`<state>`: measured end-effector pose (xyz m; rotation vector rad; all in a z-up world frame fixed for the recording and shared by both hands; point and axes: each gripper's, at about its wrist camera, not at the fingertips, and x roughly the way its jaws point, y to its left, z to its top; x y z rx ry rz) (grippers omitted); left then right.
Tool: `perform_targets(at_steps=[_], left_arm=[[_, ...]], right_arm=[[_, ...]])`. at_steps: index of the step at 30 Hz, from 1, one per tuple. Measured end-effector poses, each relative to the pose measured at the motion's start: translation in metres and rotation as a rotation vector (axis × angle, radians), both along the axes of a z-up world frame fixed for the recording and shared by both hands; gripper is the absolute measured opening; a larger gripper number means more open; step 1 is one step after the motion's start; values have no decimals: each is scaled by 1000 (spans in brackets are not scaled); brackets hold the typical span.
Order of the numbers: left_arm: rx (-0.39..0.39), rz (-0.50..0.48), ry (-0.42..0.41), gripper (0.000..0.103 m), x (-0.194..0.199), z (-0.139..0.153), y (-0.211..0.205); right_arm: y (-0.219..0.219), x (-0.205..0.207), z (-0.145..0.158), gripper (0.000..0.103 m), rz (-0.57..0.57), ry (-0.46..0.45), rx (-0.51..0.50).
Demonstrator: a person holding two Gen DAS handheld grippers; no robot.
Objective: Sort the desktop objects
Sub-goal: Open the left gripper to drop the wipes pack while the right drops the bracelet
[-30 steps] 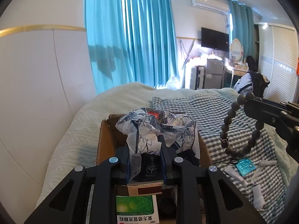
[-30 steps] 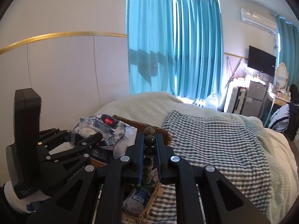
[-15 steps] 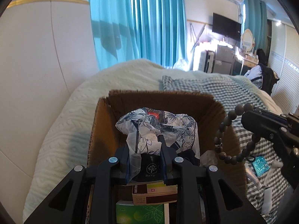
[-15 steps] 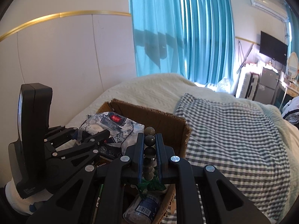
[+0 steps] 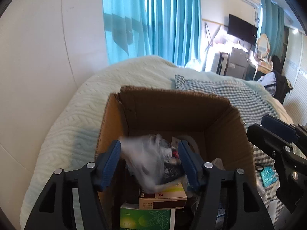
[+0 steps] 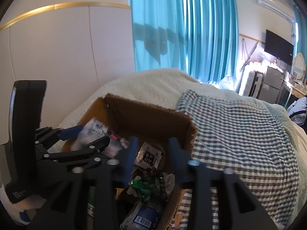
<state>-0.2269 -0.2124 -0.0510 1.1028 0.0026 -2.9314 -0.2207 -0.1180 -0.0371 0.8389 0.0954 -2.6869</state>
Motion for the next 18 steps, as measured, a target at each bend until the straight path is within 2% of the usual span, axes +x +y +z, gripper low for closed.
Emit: perform_targets(at_steps=[3,4,7,9,11,12,16,18], left_arm=[[6,11,20,71,7,14,0],[10,13,29,74,10,19,0],[16,21,67,84,21,36,2],[18,22,91,86,29,48,5],[16,25,112,94,37,58,8],[11,35,130,103,41,63,9],[21,48,162,103,57,81,17],[16,45,178,103,68,89,23]], right_arm=[[7,6,12,41,-19,14,-14],[9,10,16,45,-24,21,-19],[17,22,31,68,-43,61,-37],[20,30,40,79,-55,90,-49],[25,42,50,93,-71,129,-49],[27,50,56,95,-86,154,-43],[37,66,76,103,-120,201,-28],[42,71,85,103,-142,219,-25]])
